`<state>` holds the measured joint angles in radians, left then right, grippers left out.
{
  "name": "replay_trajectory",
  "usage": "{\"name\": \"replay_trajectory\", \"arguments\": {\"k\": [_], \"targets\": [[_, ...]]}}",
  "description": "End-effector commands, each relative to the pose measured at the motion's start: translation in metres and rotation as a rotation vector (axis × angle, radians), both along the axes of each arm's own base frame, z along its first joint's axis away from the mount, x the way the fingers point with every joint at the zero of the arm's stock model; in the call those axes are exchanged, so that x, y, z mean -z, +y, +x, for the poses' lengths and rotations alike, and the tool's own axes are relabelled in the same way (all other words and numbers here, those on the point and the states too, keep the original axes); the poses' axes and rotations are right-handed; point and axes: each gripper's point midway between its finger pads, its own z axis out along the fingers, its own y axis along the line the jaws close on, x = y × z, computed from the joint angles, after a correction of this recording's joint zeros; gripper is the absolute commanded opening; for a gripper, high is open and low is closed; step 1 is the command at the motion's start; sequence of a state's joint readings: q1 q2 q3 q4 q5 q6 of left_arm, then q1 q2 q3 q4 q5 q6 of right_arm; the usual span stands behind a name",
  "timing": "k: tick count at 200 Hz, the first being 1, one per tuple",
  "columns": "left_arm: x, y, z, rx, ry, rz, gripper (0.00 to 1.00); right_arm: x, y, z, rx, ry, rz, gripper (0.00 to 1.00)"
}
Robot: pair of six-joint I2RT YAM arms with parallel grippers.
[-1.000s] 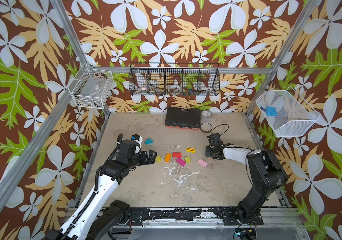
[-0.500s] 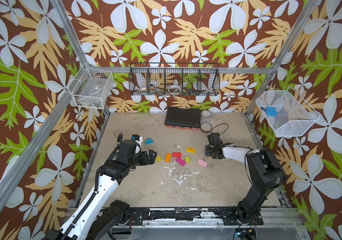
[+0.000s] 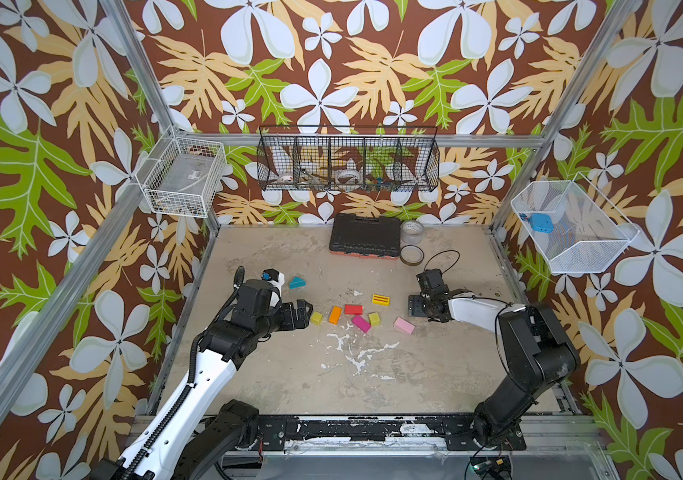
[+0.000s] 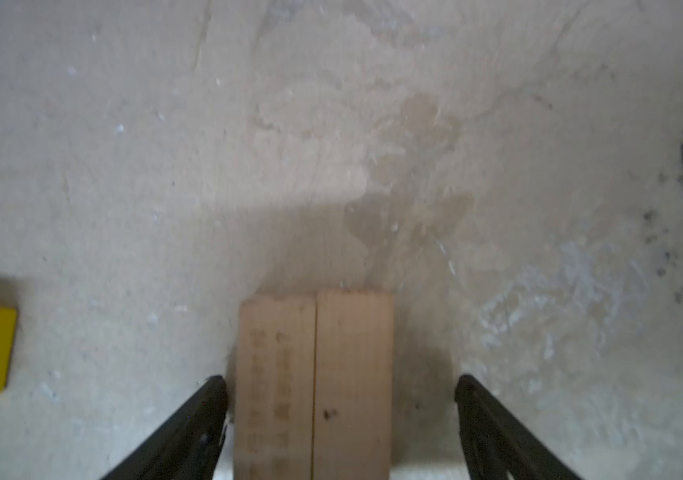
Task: Build the wood block tower
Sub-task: 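Open the right gripper and draw it back toward the robot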
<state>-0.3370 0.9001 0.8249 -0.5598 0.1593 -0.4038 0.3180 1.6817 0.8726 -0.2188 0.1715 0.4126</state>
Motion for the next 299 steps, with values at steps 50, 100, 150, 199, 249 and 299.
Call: {"name": "replay_trajectory", "arguments": {"k": [50,100,150,199,249,299], "targets": [[-0.012,-0.006,-0.005,0.017,-0.045,-0.018,1.00,-0.106,0.042,-0.048,-0.026,-0.197,0.171,0.96],[-0.021,-0.010,-0.011,0.033,-0.075,-0.027,1.00,-0.143,0.106,-0.109,-0.109,-0.441,0.458,1.00],[-0.021,-0.015,-0.008,0.060,-0.082,-0.033,1.00,-0.113,0.095,-0.119,-0.060,-0.406,0.340,1.00],[-0.014,-0.007,-0.004,0.039,-0.045,-0.046,1.00,-0.103,0.083,-0.119,-0.066,-0.381,0.234,1.00],[-0.015,-0.030,-0.016,0.137,-0.043,-0.050,1.00,-0.071,0.100,-0.125,-0.107,-0.281,0.255,0.99],[-0.022,-0.021,-0.016,0.089,-0.074,-0.045,1.00,-0.051,0.106,-0.134,-0.137,-0.252,0.317,0.98]]}}
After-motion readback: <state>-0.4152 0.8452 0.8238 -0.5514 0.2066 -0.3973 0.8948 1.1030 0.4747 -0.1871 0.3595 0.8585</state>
